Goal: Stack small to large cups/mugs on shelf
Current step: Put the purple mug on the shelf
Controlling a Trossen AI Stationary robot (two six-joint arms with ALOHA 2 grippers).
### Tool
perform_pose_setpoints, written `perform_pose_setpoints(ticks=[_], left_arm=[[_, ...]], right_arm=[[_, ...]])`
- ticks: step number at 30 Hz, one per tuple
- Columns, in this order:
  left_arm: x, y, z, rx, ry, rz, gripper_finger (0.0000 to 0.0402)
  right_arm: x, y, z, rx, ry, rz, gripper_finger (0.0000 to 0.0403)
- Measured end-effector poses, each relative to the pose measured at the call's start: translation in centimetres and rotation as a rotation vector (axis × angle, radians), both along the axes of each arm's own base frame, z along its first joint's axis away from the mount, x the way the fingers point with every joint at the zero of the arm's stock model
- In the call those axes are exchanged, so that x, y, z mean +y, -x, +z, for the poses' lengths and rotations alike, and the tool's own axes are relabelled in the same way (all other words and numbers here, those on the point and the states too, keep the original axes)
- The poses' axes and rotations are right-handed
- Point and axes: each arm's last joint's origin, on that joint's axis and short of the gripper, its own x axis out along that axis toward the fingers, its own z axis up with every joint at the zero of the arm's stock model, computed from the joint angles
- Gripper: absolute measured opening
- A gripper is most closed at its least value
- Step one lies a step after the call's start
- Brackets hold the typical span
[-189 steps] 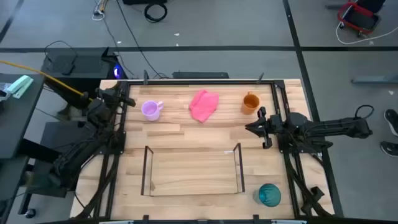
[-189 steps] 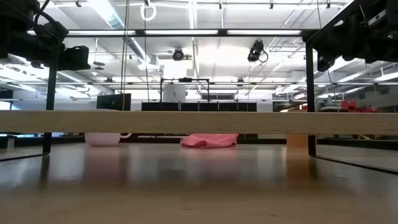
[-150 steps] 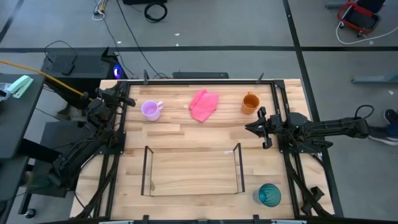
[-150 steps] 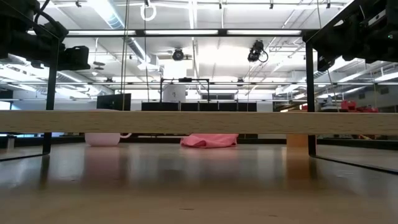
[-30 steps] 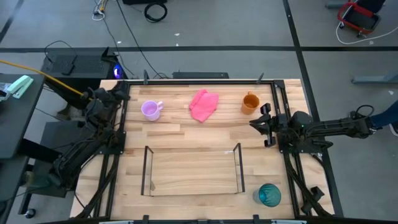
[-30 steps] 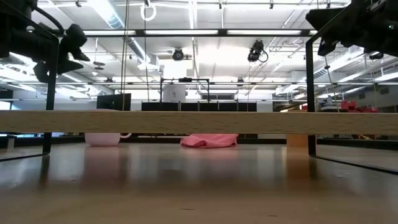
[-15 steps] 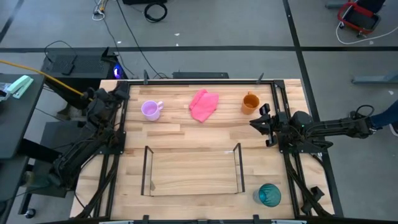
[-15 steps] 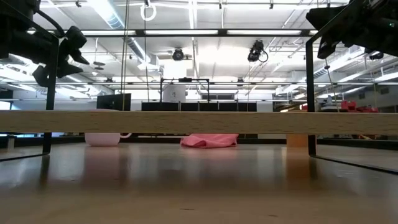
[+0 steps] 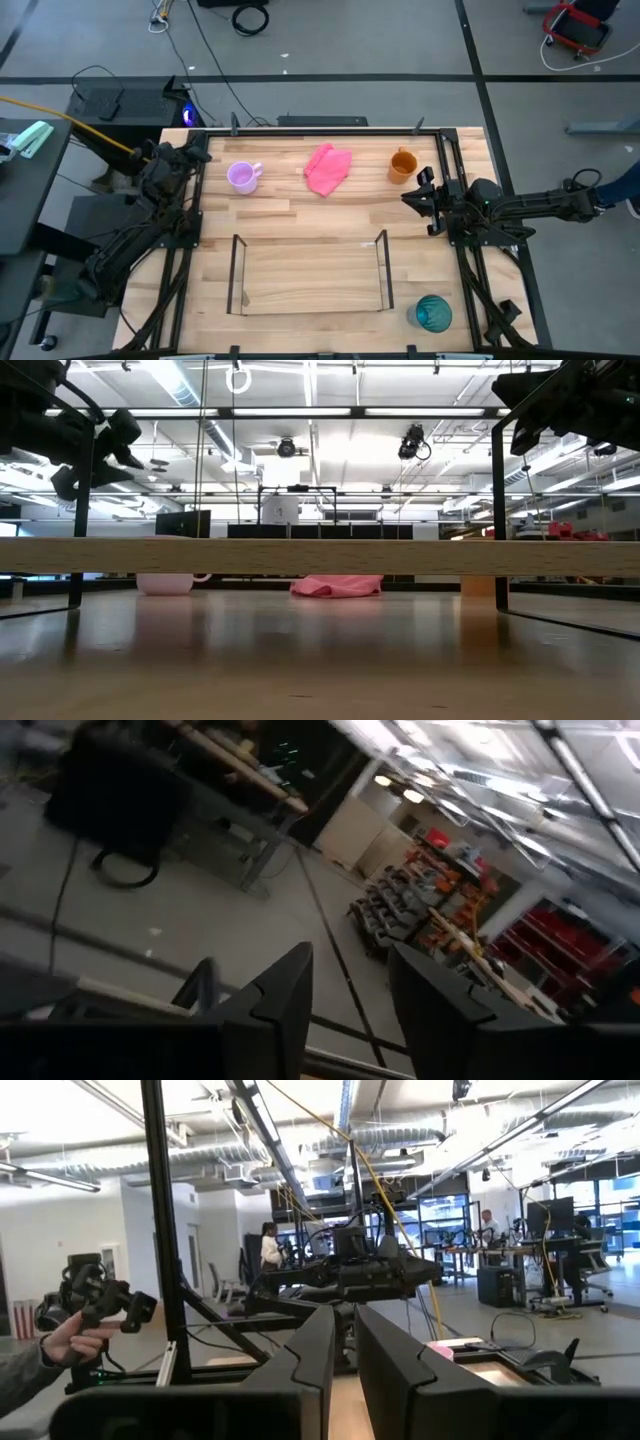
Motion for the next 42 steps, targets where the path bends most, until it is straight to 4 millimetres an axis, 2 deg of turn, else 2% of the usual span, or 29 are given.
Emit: perform_pose_setpoints(ticks=[7,11,14,16,21,24,26,30,35,42], left_arm=[[-0.9,-0.5,3.1,0.080,-0.404,-0.276,0.0110],[-1.8,0.0,4.9,-0.015,-0.598,-0.285,0.0094],[-2.2,0.2,6.3,-0.028,-0.630,-0.292,0.0084],[-2.3,0.2,7.6,0.059,-0.584,-0.328,0.0077],[-1.4,-0.5,10.7,0.396,-0.317,-0.375,0.0063],[-0.3,-1.0,12.3,0.485,-0.123,-0.366,0.0057],[0.7,-1.7,12.7,0.553,0.009,-0.390,0.0053],[3.3,-3.3,11.7,0.702,0.281,-0.448,0.0045],[6.3,-4.1,8.9,0.847,0.532,-0.482,0.0039],[7.4,-4.8,7.2,0.942,0.637,-0.571,0.0058]], right_arm=[[0.0,0.0,0.0,-0.001,-0.037,0.012,0.0051],[0.0,0.0,0.0,-0.001,-0.043,0.014,0.0051],[0.0,0.0,0.0,-0.001,-0.085,0.028,0.0051],[0.0,0.0,0.0,-0.001,-0.108,0.036,0.0051],[0.0,0.0,0.0,0.000,-0.104,0.034,0.0051],[0.0,0.0,0.0,0.000,-0.107,0.035,0.0051],[0.0,0.0,0.0,0.000,-0.108,0.035,0.0051],[0.0,0.0,0.0,0.006,-0.122,0.039,0.0051],[0.0,-0.1,-0.3,0.035,-0.166,0.051,0.0051],[0.0,-0.1,-0.5,0.055,-0.183,0.053,0.0051]])
